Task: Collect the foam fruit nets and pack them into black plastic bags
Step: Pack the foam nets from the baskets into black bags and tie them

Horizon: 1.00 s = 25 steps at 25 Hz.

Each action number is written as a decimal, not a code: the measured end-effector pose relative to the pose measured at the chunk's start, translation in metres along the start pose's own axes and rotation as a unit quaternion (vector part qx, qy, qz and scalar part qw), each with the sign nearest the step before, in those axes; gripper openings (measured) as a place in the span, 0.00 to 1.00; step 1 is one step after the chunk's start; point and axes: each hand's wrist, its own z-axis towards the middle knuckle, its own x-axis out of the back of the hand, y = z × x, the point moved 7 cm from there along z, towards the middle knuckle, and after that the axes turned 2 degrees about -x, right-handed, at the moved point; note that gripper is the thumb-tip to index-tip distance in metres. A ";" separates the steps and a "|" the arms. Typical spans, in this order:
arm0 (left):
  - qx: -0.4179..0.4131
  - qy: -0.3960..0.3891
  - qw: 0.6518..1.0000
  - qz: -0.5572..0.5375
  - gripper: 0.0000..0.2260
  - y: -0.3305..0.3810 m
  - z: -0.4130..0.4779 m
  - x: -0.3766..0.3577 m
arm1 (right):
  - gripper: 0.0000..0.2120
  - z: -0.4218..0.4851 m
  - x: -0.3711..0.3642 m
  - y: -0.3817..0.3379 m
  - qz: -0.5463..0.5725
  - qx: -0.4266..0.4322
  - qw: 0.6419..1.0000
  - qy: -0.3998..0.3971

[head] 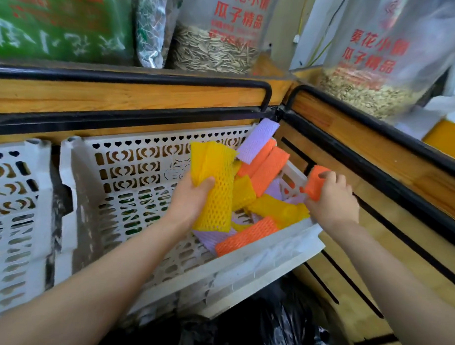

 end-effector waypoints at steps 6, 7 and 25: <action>0.056 0.010 0.997 0.055 0.11 -0.011 0.009 0.007 | 0.09 -0.013 0.036 -0.020 0.222 0.074 0.967 0.102; 0.061 0.006 0.997 0.057 0.10 -0.010 0.009 0.006 | 0.08 -0.019 0.039 -0.036 0.251 0.098 0.957 0.104; 0.016 0.018 0.996 -0.090 0.18 0.020 0.021 0.039 | 0.12 -0.028 -0.093 -0.110 0.081 0.249 0.822 -0.505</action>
